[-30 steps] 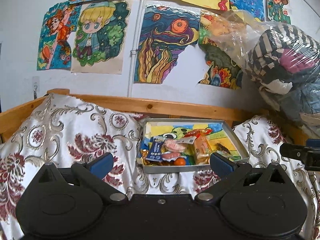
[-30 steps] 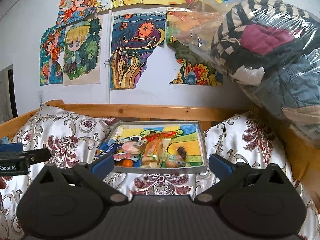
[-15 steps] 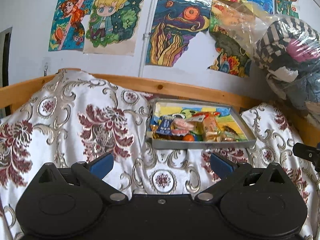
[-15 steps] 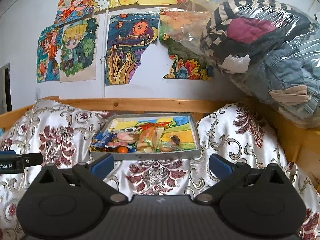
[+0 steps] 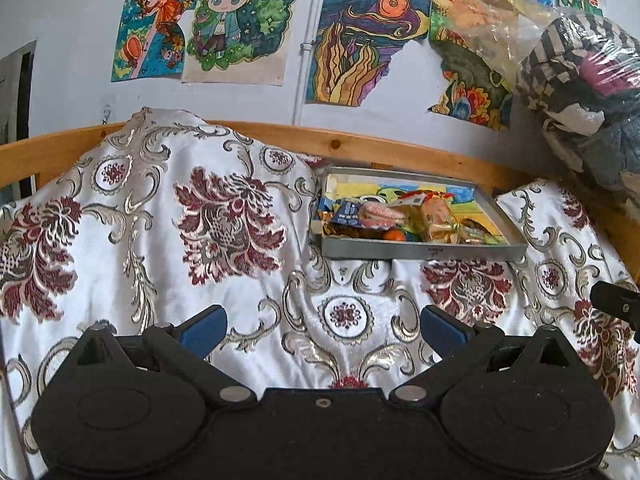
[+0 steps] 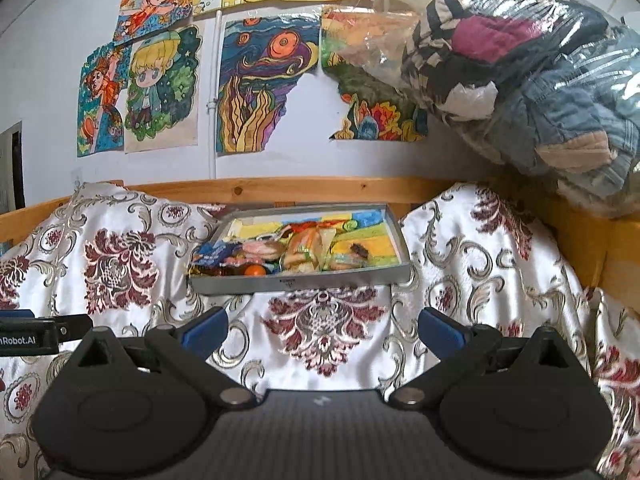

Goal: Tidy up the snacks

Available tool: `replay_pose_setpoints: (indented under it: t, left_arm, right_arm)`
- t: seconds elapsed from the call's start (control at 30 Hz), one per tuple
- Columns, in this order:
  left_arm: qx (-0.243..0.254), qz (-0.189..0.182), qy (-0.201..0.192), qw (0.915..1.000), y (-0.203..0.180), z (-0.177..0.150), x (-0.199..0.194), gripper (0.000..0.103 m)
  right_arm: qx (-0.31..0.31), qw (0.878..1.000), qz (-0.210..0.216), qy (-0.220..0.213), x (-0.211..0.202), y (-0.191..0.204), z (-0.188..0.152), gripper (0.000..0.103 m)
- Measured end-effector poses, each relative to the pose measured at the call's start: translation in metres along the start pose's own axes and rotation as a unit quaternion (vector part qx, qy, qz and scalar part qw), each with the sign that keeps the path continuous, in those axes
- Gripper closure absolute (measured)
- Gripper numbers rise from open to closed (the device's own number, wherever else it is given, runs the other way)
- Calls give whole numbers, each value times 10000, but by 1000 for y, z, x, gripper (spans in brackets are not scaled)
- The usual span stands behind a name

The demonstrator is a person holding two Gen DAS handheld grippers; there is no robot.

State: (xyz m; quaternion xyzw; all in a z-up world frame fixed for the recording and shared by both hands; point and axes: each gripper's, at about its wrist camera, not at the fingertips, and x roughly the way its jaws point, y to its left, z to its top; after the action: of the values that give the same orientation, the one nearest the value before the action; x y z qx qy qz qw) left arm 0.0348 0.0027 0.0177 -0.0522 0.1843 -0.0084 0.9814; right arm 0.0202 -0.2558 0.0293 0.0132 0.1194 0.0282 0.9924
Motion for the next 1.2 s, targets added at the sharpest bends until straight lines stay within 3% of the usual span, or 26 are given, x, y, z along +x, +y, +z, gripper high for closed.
replay_pose_setpoints:
  t: [0.5, 1.2]
  left_arm:
    - [85, 3, 61, 9999, 0, -18, -12, 1]
    - [200, -49, 140, 9997, -2, -26, -12, 1]
  right_arm:
    - [-74, 9998, -174, 106, -9, -1, -26, 0]
    - [-168, 9996, -88, 194, -10, 3, -31, 0]
